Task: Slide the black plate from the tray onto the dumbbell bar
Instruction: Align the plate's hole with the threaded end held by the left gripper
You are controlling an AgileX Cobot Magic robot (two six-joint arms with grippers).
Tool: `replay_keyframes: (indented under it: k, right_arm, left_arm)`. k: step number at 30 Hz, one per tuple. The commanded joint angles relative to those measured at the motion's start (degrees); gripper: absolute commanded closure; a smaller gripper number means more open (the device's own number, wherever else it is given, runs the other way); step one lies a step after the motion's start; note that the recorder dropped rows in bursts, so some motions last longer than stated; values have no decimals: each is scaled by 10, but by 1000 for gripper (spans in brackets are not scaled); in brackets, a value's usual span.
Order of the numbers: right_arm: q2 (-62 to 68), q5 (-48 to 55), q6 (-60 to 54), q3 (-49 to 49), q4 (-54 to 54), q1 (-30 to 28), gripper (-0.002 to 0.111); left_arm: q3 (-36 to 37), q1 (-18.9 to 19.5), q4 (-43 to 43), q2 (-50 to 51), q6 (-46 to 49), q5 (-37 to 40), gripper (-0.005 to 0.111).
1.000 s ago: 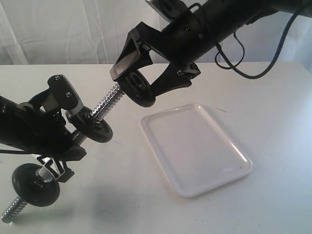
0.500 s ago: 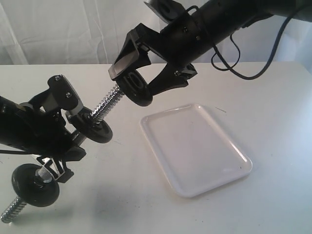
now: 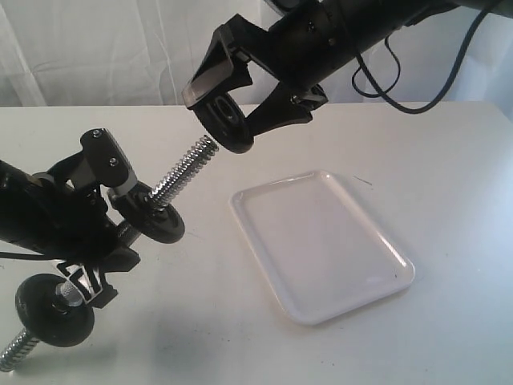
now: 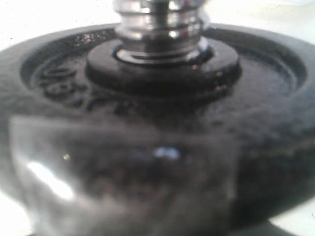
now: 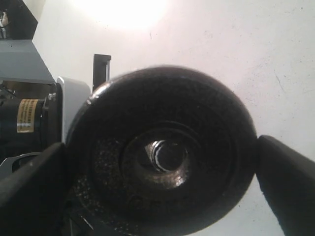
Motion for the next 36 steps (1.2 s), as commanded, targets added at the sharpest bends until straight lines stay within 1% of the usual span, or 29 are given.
replay_keyframes:
  k: [1, 13, 19, 36]
  right_arm:
    - [-8, -1, -2, -10, 30, -3, 108]
    - [-8, -1, 5, -6, 30, -1, 108]
    - [-8, -1, -6, 35, 38, 15, 108]
    - [-7, -1, -30, 37, 51, 15, 108]
  left_arm:
    - [-15, 0, -36, -33, 4, -43, 107]
    - [-15, 0, -36, -33, 10, -42, 107]
    - [-15, 0, -36, -33, 13, -46, 107]
    - [-15, 0, -36, -33, 34, -33, 107]
